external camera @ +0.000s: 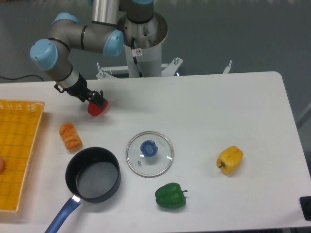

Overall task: Pick up the red pepper
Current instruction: 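Close the gripper on the red bell pepper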

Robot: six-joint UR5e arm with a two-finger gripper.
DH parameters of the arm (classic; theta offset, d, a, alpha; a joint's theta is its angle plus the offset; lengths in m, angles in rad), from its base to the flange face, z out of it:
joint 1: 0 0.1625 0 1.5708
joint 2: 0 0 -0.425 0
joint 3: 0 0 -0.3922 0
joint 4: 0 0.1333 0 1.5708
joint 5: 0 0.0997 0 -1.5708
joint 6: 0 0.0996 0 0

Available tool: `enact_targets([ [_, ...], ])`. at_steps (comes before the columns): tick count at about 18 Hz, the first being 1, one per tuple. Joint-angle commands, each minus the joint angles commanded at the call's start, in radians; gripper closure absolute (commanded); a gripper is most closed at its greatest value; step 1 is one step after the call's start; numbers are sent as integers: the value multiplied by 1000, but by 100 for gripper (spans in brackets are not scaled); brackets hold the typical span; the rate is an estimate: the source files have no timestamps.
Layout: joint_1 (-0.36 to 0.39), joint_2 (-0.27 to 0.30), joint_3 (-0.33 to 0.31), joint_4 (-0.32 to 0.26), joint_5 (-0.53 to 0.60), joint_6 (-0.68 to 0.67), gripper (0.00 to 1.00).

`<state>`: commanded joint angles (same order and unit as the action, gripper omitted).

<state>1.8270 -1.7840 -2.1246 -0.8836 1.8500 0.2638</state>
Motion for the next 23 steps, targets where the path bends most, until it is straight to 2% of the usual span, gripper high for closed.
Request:
enact_targets([
  [4,0,-9,2,0,15,2,1],
  [6,0,-17,3,0,26,2,7],
  [9,0,-28,6,2,38,2,26],
  [16,0,-28,17,0,41,3,51],
  [23,3,-11,70,-11,41,15,53],
])
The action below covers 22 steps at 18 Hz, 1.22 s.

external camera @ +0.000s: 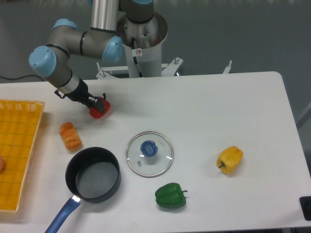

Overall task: Pick up the red pepper
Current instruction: 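Close the gripper on the red bell pepper, then lift the held red pepper up off the table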

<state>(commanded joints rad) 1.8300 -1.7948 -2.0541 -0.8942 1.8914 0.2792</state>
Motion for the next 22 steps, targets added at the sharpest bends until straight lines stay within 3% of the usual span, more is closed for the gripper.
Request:
enact_targets([
  [6,18,40,38,-24,-11,73,53],
  [11,124,91,107,-60,-141,287,53],
  [16,205,83,156,-84,-199,408,53],
  [22,313,77,241,-204,-250,627,53],
])
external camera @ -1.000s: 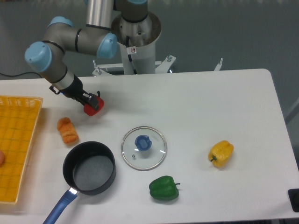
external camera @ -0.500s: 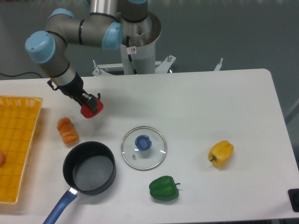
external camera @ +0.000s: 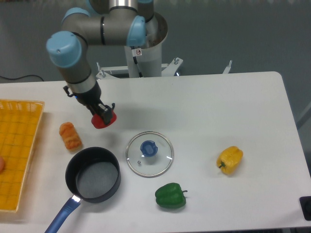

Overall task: Pick up the red pepper
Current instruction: 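Lift the held red pepper up off the table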

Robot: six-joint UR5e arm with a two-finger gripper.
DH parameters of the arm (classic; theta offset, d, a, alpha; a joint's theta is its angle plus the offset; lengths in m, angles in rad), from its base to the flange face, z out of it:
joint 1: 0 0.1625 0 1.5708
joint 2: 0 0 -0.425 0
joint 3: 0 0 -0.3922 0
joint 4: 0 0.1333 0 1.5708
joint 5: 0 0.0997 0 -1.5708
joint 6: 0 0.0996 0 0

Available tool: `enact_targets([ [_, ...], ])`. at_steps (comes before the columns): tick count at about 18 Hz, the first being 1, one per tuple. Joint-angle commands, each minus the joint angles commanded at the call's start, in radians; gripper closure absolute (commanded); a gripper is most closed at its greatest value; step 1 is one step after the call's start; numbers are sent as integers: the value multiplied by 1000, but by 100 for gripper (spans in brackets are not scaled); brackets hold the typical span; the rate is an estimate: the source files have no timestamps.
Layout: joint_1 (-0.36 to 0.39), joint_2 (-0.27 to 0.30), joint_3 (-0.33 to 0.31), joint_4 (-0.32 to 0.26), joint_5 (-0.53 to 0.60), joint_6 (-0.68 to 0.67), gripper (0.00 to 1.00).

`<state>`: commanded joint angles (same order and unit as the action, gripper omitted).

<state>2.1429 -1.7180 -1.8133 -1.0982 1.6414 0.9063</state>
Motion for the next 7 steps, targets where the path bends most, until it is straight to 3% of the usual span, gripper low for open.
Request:
enact_targets([
  [7,60,-12,51,-45,-2,144,53],
])
